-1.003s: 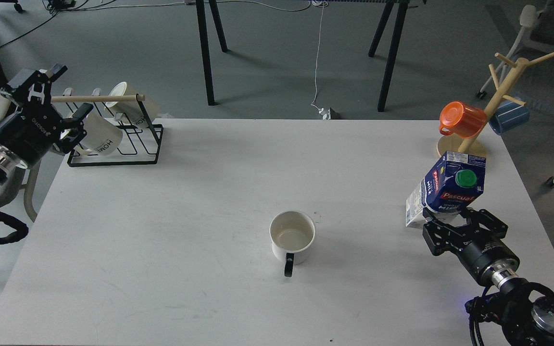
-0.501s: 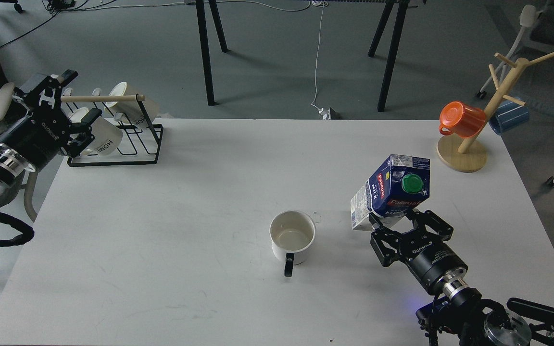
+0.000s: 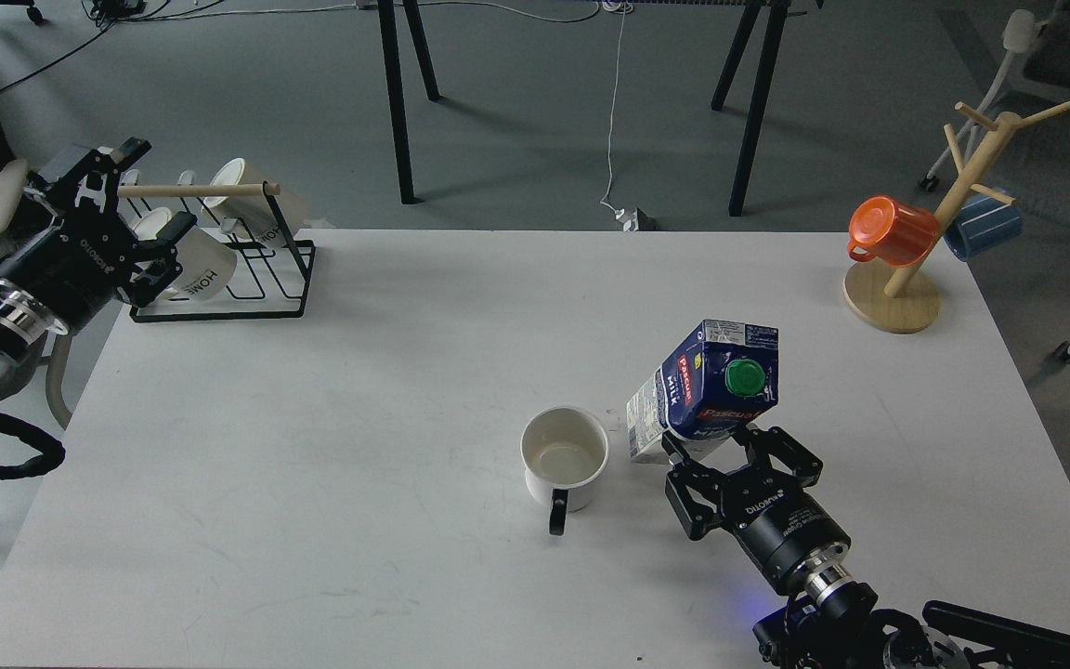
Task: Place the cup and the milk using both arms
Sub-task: 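Lift and carry the milk carton with the right gripper beside the mug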
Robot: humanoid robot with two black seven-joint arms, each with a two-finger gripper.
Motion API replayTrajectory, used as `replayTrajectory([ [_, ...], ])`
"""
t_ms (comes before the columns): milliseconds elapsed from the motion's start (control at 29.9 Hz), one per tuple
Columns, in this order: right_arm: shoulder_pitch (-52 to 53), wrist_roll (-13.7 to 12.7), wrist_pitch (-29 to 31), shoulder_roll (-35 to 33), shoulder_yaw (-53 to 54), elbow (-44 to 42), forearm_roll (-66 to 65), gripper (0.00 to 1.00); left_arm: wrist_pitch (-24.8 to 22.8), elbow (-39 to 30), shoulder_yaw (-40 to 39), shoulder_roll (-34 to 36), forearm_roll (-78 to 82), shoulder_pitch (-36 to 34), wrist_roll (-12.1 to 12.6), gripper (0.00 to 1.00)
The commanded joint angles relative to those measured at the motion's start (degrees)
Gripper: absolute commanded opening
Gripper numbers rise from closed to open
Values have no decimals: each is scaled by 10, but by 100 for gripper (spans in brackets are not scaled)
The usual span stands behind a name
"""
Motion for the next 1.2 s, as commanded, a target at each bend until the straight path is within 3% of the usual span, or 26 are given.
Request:
replayTrajectory([
  [0,-13,0,0,0,0,1,-10,68,0,3,0,-1,0,0,0,94],
  [1170,-19,-2,0,25,-2,-12,-42,75,0,4,0,0,0,4,0,94],
])
